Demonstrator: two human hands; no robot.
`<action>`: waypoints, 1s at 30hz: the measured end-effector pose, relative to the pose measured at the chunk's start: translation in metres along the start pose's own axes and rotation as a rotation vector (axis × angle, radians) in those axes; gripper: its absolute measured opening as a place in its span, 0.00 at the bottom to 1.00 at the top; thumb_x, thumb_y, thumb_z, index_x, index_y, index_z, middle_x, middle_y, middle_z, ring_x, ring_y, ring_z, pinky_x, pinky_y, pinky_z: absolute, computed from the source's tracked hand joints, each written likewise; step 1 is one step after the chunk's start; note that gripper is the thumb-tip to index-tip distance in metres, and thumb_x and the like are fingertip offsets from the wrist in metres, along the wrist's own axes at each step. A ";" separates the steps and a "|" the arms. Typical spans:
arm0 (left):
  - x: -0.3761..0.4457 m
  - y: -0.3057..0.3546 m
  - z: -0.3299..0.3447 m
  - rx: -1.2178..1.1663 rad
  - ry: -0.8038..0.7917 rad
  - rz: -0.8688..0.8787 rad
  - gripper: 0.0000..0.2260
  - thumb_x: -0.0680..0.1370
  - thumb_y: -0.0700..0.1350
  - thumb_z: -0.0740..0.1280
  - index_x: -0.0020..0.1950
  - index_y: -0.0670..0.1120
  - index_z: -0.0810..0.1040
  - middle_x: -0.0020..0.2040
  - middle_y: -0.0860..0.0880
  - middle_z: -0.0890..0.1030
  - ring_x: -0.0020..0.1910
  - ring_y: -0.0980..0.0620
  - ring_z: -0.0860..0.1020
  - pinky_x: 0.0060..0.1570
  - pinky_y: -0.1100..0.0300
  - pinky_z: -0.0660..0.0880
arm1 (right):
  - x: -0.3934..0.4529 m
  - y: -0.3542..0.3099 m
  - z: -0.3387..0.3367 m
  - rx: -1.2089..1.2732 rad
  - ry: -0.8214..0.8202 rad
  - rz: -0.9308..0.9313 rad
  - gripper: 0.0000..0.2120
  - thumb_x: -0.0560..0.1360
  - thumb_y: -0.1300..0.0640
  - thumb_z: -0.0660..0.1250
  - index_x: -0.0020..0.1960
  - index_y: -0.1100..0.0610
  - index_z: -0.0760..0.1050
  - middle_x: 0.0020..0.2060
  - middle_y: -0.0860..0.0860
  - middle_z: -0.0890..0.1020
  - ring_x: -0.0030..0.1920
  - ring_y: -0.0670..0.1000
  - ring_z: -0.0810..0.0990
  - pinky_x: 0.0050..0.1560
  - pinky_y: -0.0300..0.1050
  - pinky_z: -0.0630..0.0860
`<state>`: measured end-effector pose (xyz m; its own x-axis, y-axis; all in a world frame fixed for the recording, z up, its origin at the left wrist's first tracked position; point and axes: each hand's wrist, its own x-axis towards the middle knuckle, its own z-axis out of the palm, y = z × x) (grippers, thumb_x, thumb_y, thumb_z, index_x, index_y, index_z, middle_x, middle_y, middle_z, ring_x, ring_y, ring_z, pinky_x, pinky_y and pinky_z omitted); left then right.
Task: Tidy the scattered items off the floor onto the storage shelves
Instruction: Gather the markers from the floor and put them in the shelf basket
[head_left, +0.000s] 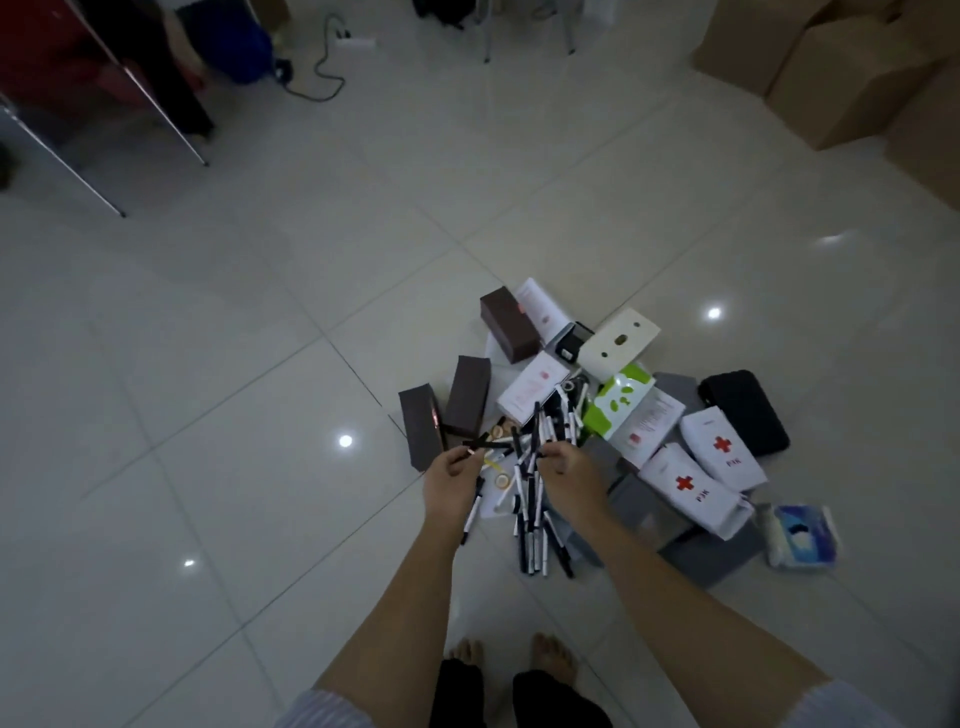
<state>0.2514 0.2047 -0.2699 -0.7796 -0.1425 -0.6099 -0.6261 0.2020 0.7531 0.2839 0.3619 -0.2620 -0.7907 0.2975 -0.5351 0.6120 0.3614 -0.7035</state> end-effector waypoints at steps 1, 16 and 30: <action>0.012 -0.014 0.006 -0.009 0.009 -0.010 0.13 0.78 0.47 0.70 0.60 0.44 0.77 0.50 0.47 0.80 0.48 0.50 0.78 0.49 0.58 0.73 | 0.013 0.011 0.010 0.005 0.006 -0.001 0.13 0.81 0.58 0.58 0.62 0.57 0.75 0.43 0.52 0.78 0.34 0.46 0.73 0.33 0.41 0.67; 0.278 -0.236 0.092 0.118 -0.036 -0.006 0.13 0.77 0.49 0.70 0.58 0.44 0.78 0.47 0.46 0.82 0.43 0.50 0.79 0.44 0.60 0.75 | 0.252 0.214 0.188 -0.116 -0.132 -0.099 0.10 0.80 0.58 0.61 0.58 0.56 0.77 0.45 0.55 0.81 0.39 0.52 0.77 0.34 0.41 0.69; 0.378 -0.349 0.066 0.560 -0.063 0.153 0.08 0.76 0.48 0.71 0.52 0.47 0.79 0.46 0.47 0.81 0.48 0.48 0.79 0.48 0.57 0.75 | 0.344 0.279 0.273 -0.285 -0.315 -0.225 0.13 0.83 0.57 0.60 0.63 0.60 0.75 0.42 0.60 0.78 0.37 0.62 0.76 0.41 0.57 0.77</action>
<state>0.1765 0.1443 -0.7793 -0.8471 -0.0166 -0.5311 -0.3891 0.7000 0.5988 0.1782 0.3243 -0.7701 -0.8435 -0.0823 -0.5307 0.3703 0.6267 -0.6857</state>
